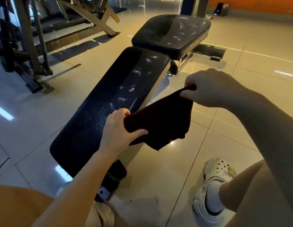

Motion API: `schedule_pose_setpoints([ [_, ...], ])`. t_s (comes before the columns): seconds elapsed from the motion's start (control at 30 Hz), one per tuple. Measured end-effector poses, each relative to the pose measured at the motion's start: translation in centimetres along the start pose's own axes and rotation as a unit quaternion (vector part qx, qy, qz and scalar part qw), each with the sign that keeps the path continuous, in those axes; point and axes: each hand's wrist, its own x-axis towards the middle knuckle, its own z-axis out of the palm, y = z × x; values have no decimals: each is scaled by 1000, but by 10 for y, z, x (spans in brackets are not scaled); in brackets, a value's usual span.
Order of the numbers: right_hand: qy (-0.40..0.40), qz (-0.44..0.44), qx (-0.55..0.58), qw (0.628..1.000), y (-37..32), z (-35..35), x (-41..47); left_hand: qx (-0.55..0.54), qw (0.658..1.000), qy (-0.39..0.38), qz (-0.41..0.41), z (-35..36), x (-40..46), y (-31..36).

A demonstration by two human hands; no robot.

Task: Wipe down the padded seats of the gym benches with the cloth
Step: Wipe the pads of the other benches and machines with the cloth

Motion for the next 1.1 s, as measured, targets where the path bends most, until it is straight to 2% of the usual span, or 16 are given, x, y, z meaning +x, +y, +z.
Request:
schedule_pose_setpoints([
  [0.07, -17, 0, 2, 1000, 3, 3, 1, 87, 995, 41, 20, -1, 0, 3],
  [0.2, -34, 7, -1, 999, 7, 6, 3, 114, 980, 115, 115, -10, 4, -4],
  [0.33, -57, 17, 6, 998, 11, 12, 5, 121, 963, 113, 212, -29, 7, -18],
  [0.5, -66, 14, -2, 998, 9, 18, 9, 109, 961, 96, 237, -47, 10, -21],
  [0.57, -59, 10, -21, 998, 9, 20, 10, 105, 966, 87, 219, -51, 10, -21],
  [0.67, -12, 6, -61, 998, 7, 20, 12, 80, 984, 64, 149, -56, 10, -20],
  [0.8, 11, 19, -35, 999, 4, 20, 15, 13, 999, -15, 41, -64, 11, -17],
  [0.9, -6, 23, 1, 1000, 5, 27, 16, -113, 988, -81, -69, -66, 11, -21],
  [0.97, -8, 23, 44, 999, 6, 32, 18, -181, 973, -92, -113, -65, 9, -23],
  [1.1, -26, 41, 84, 995, 4, 37, 20, -49, 993, -78, -70, -62, -1, -19],
])
